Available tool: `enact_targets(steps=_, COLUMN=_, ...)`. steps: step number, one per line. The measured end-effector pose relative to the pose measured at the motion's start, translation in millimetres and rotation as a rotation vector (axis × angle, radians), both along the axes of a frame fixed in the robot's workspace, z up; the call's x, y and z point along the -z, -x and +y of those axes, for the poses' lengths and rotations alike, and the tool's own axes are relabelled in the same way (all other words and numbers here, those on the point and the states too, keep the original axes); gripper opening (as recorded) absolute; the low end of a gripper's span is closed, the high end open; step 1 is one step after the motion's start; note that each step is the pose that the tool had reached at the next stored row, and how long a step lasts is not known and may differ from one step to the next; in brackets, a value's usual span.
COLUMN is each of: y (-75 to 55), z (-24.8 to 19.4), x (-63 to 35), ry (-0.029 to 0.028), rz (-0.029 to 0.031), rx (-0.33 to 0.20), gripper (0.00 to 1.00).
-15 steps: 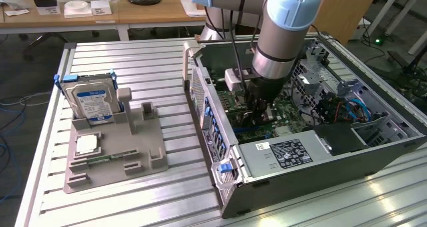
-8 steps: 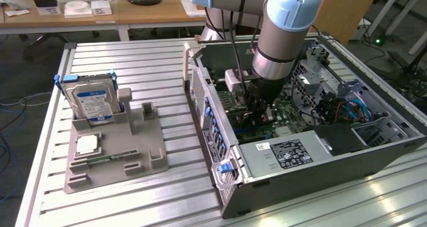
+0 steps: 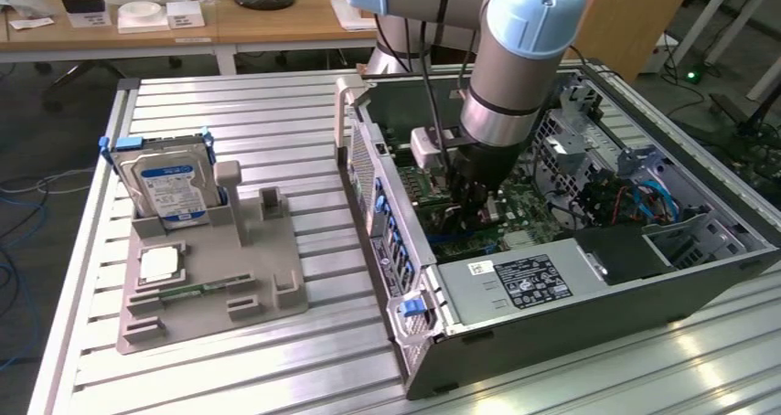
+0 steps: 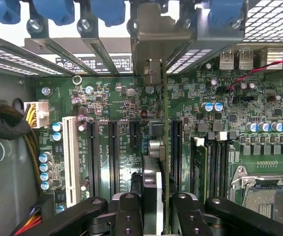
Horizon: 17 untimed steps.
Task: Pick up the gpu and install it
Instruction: 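Insert the gpu into the slot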
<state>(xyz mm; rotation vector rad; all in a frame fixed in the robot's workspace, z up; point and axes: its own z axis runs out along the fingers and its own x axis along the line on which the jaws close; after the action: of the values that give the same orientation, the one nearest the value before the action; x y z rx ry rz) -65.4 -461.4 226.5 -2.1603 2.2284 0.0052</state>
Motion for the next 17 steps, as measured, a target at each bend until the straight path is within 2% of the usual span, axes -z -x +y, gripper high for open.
enact_targets(steps=17, y=0.0, z=0.0, x=3.6, ry=0.0000, rz=0.0003, rx=0.000, gripper=0.28)
